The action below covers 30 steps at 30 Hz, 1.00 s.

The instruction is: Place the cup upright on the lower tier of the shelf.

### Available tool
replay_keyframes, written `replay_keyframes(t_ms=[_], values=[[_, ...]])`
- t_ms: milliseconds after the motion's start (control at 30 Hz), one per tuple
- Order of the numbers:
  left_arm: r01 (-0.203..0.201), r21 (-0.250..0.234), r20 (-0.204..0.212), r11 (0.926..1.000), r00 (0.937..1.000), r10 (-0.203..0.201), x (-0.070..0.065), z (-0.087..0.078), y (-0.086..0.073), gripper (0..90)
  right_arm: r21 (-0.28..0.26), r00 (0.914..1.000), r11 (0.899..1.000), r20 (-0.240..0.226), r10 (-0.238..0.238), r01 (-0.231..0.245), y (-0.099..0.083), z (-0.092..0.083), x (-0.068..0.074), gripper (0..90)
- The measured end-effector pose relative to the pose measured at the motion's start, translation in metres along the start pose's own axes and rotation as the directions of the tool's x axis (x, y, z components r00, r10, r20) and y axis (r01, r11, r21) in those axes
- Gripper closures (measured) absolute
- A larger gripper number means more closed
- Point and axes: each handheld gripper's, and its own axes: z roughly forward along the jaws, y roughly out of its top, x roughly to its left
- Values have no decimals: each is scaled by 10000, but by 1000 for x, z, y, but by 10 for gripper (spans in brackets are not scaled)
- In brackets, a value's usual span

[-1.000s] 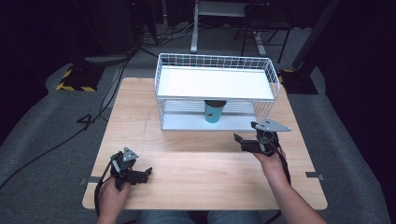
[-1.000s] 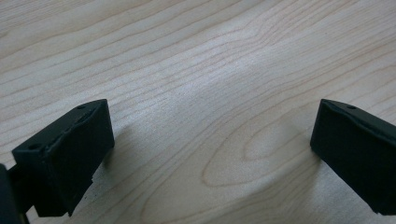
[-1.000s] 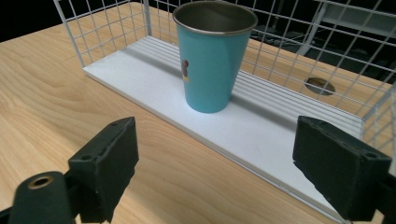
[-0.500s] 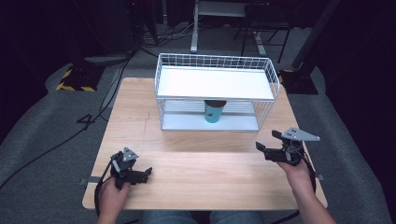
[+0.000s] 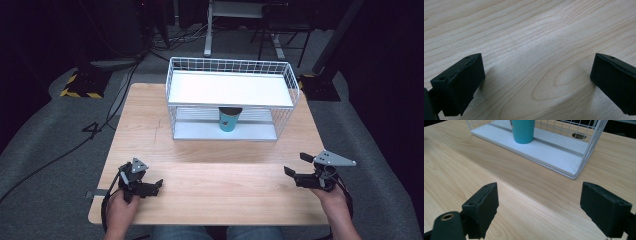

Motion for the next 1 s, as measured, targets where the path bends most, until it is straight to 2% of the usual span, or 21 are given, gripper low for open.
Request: replay_keyframes(t_ms=[67, 100, 233, 333, 500, 633, 767, 833, 1000], values=[[-3, -3, 10, 10000, 10000, 3, 0, 0, 0, 1, 0, 10000, 10000, -31, -4, 4, -4, 0, 0, 158], [-5, 4, 27, 10000, 10000, 5, 0, 0, 0, 1, 120, 10000, 9999, -8, 70, -70, -13, 0, 0, 158], [-1, -3, 8, 10000, 10000, 1, 0, 0, 0, 1, 543, 9996, 9981, -52, 290, -287, -29, 2, -3, 158], [-4, 8, 21, 10000, 10000, 4, 0, 0, 0, 1, 775, 9999, 9970, 44, 91, -94, -38, 3, -4, 157], [-4, 11, 23, 10000, 10000, 4, 0, 0, 0, 1, 1286, 10000, 9917, 40, 40, -45, -50, 9, -5, 157], [-5, 11, 23, 10000, 10000, 5, 0, 0, 0, 1, 1686, 9999, 9856, 80, -120, 105, -56, 15, -5, 157], [-35, -13, -5, 10000, 10000, 35, 0, 0, 0, 1, 2210, 9991, 9750, -409, -147, 234, -58, 21, -5, 153], [-39, -11, -4, 10000, 10000, 39, 0, 0, 0, 1, 2395, 9989, 9703, -407, -252, 342, -59, 24, -4, 153], [-37, 6, 19, 10000, 10000, 37, 0, 0, 0, 1, 2520, 9984, 9664, -345, -442, 515, -60, 27, 1, 149]])
